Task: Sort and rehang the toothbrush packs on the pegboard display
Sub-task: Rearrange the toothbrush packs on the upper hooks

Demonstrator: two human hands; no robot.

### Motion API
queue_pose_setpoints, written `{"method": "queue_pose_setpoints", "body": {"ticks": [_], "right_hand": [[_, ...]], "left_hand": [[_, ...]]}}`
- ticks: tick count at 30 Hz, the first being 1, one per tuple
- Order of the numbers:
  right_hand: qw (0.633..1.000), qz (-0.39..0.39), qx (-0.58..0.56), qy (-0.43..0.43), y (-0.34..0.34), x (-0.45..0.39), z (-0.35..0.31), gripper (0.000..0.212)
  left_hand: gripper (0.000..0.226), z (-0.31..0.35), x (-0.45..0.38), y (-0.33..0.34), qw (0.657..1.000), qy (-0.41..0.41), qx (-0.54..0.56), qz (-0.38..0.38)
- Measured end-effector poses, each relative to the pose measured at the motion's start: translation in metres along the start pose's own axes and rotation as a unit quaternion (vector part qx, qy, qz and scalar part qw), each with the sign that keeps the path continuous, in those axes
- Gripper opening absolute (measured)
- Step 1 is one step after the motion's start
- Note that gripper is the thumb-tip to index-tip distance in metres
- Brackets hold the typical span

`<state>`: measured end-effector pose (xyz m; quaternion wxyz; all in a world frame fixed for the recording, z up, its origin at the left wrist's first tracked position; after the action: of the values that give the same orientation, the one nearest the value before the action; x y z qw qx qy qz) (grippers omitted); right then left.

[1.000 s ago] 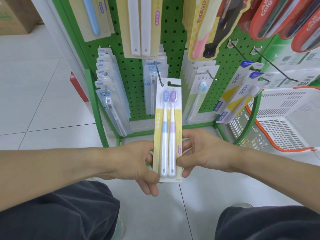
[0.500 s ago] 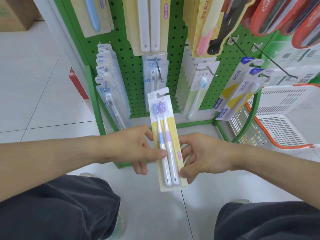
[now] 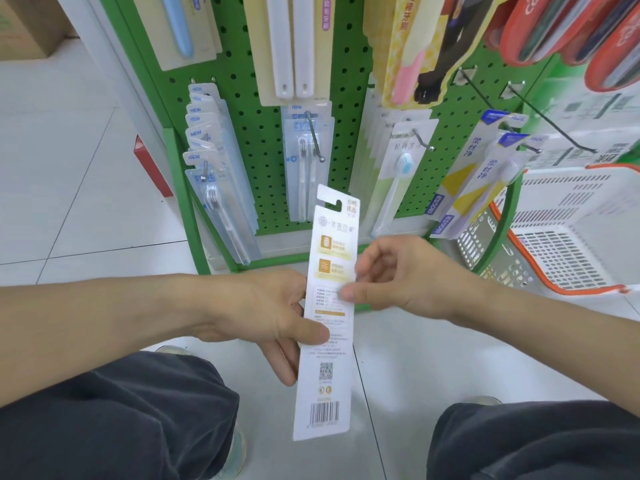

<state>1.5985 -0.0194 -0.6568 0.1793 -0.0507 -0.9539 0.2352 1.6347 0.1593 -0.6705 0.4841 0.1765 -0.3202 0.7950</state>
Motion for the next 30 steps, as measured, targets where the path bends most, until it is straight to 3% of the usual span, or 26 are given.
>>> {"method": "queue_pose_setpoints", "body": {"ticks": [5,9,13,17,20,24,26,30], "right_hand": [[0.982,0.09,-0.163,-0.042,-0.011,-0.002,-0.013,0.078],[0.976,0.113,-0.169,-0.083,-0.012,-0.002,-0.017,0.084],[0.973,0.129,-0.167,-0.095,-0.014,-0.004,-0.018,0.069],[0.967,0.157,-0.155,-0.125,-0.02,-0.004,-0.024,0.024],[0.97,0.161,-0.122,-0.132,-0.023,-0.003,-0.027,0.034],[0.969,0.144,-0.143,-0.142,-0.021,-0.003,-0.031,0.05],[0.967,0.132,-0.161,-0.147,-0.021,-0.005,-0.031,0.058],[0.968,0.111,-0.167,-0.149,-0.02,-0.007,-0.026,0.041]], "left_hand": [[0.064,-0.013,-0.001,0.001,0.999,-0.02,-0.036,-0.006],[0.033,-0.002,-0.003,-0.001,0.999,-0.006,0.029,-0.012],[0.014,0.017,-0.001,-0.01,0.994,0.01,0.085,0.064],[0.018,0.019,0.003,-0.006,0.998,0.012,0.047,0.048],[0.021,0.021,0.005,-0.004,0.999,0.005,0.026,0.038],[0.06,0.023,0.006,-0.009,0.992,-0.033,0.035,0.113],[0.068,0.025,0.006,-0.008,0.99,-0.044,0.041,0.125],[0.068,0.028,0.006,-0.008,0.988,-0.038,0.071,0.131]]}}
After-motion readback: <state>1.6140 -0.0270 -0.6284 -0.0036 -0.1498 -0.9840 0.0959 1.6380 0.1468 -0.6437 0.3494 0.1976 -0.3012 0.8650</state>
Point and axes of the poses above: each hand's wrist, its own x-axis away from the middle knuckle, its own y-axis out of the palm, z = x × y, the point moved 5 cm from there along -x, towards the middle knuckle, and after that the axes turned 9 degrees about z, right-handed, at the moved point
